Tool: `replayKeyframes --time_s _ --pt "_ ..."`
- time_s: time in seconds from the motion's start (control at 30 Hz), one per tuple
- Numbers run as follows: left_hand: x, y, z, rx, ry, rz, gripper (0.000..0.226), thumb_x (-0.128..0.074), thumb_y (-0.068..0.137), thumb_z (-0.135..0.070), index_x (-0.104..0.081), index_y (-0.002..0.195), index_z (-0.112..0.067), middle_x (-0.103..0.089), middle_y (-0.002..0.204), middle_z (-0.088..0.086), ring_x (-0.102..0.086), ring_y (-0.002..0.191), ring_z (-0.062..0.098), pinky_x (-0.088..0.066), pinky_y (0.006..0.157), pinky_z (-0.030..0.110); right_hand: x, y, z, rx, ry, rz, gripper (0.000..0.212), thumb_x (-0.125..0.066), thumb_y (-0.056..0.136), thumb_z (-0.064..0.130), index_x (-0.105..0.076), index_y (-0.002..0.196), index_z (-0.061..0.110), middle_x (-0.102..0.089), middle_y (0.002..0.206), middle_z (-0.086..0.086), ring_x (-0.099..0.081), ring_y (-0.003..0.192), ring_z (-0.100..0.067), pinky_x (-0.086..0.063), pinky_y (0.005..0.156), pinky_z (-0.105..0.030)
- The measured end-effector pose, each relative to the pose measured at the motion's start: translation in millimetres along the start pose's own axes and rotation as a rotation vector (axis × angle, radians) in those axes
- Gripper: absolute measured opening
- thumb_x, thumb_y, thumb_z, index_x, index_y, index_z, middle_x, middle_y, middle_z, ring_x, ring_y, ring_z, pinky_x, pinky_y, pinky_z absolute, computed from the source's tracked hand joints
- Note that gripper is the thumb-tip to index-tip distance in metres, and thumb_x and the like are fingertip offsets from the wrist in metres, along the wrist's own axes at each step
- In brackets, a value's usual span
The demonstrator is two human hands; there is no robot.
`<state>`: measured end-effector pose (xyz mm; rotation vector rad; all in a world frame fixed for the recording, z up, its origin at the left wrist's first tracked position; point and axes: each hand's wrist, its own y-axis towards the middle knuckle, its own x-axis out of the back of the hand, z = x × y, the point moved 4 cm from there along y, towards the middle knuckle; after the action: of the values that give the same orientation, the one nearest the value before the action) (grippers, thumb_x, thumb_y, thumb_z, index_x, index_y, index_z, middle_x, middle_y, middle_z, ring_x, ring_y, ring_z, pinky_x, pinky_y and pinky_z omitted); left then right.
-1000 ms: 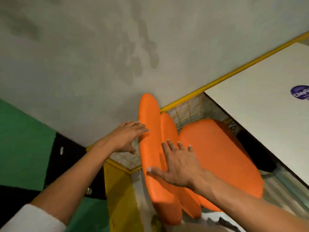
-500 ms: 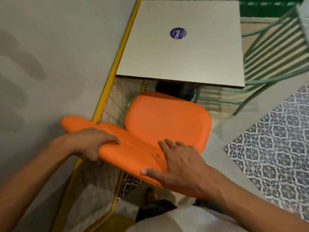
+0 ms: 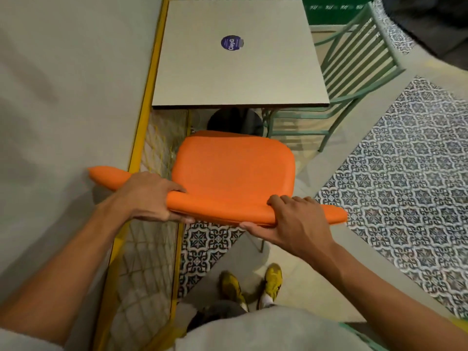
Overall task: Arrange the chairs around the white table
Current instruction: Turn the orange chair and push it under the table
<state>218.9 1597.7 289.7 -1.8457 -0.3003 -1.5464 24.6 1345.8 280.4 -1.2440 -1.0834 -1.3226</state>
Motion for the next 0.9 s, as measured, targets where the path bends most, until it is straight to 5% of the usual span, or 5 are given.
replayKeyframes --time_s 0.3,0.4,0.57,0.73,0.9 --pt "-14 -18 -14 0.068 0.023 -0.117 0.119 -0.02 0.048 -0.121 -0.07 0.128 -0.049 -0.079 0.102 -0.011 -0.074 0.093 0.018 -0.045 0.072 0.031 0 6 -19 0.1 -0.044 -0.1 0.092 -0.036 0.07 0.112 -0.064 0.078 0.025 -0.062 0.061 0.005 -0.057 0.046 -0.023 -0.042 0.052 -0.029" --pt "-10 -12 -14 0.078 0.008 -0.158 0.12 -0.02 0.048 -0.12 -0.071 0.128 -0.047 -0.079 0.093 -0.009 -0.074 0.086 0.018 -0.055 0.077 0.031 0 14 -29 0.118 -0.079 -0.125 0.09 -0.034 0.072 0.111 -0.063 0.076 0.026 -0.058 0.058 0.007 -0.051 0.043 -0.02 -0.035 0.052 -0.027" --pt "-5 7 -27 0.069 0.063 -0.167 0.121 -0.015 0.052 -0.119 -0.071 0.128 -0.043 -0.075 0.081 -0.006 -0.073 0.08 0.019 -0.059 0.085 0.037 7 34 -55 0.15 -0.136 -0.134 0.09 -0.032 0.073 0.111 -0.067 0.077 0.027 -0.061 0.059 0.006 -0.055 0.045 -0.021 -0.046 0.052 -0.029" --pt "9 34 -33 0.06 0.086 -0.195 0.116 -0.015 0.058 -0.118 -0.075 0.115 -0.037 -0.067 0.068 -0.009 -0.069 0.068 0.015 -0.06 0.071 0.029 13 64 -84 0.152 -0.184 -0.106 0.095 -0.024 0.07 0.113 -0.071 0.085 0.032 -0.067 0.064 0.007 -0.062 0.054 -0.019 -0.053 0.058 -0.031" --pt "17 56 -25 0.063 0.077 -0.2 0.109 -0.016 0.058 -0.117 -0.074 0.102 -0.037 -0.066 0.067 -0.009 -0.068 0.066 0.013 -0.055 0.066 0.026 15 89 -93 0.158 -0.187 -0.125 0.092 -0.025 0.072 0.112 -0.067 0.081 0.031 -0.05 0.057 0.011 -0.055 0.049 -0.018 -0.048 0.054 -0.029"
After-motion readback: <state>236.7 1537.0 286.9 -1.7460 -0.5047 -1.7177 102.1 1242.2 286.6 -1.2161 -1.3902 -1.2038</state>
